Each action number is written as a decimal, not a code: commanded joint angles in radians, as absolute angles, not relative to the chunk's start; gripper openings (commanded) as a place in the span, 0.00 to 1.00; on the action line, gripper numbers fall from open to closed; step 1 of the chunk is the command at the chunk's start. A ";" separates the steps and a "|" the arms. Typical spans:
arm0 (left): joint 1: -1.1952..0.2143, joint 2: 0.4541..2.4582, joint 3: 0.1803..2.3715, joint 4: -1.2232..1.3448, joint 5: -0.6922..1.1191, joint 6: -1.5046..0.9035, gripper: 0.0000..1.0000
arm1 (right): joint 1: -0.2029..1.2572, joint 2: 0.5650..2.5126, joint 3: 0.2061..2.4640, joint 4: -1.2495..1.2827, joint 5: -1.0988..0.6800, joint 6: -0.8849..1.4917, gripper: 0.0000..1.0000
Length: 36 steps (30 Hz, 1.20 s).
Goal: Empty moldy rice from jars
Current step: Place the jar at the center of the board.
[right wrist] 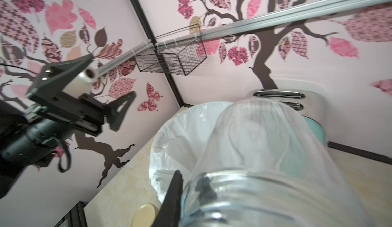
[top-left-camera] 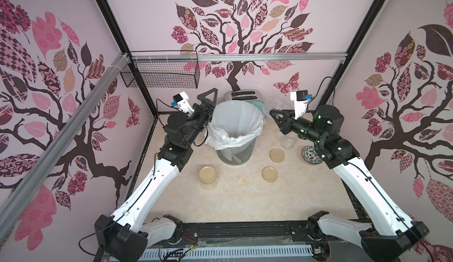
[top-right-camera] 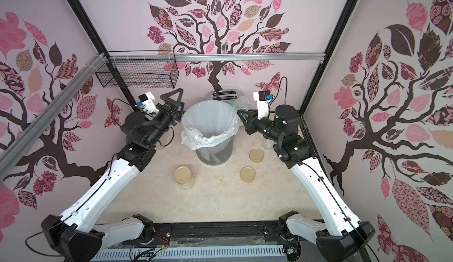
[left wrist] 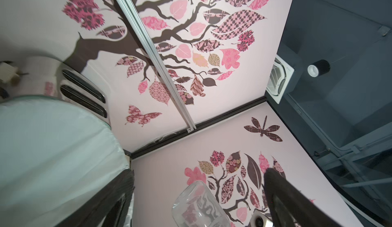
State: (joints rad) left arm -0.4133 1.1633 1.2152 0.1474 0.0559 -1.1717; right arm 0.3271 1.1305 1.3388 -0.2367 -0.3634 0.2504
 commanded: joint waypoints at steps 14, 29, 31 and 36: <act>-0.373 0.784 1.071 -0.354 -0.088 -0.669 0.98 | 0.038 1.301 1.115 -0.683 -0.285 0.356 0.00; -0.372 0.735 1.006 -0.396 -0.099 -0.660 0.98 | 0.037 1.507 1.103 -0.706 -0.328 0.347 0.00; -0.372 0.728 0.994 -0.397 -0.107 -0.667 0.98 | 0.038 1.521 1.101 -0.709 -0.328 0.342 0.00; -0.372 0.704 0.959 -0.370 -0.116 -0.675 0.98 | 0.039 1.540 1.088 -0.696 -0.311 0.337 0.00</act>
State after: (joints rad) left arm -0.3775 0.7158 0.9722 -0.3904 -0.1032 -0.6807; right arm 0.0319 1.5406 1.0748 -0.6991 -0.3134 0.3546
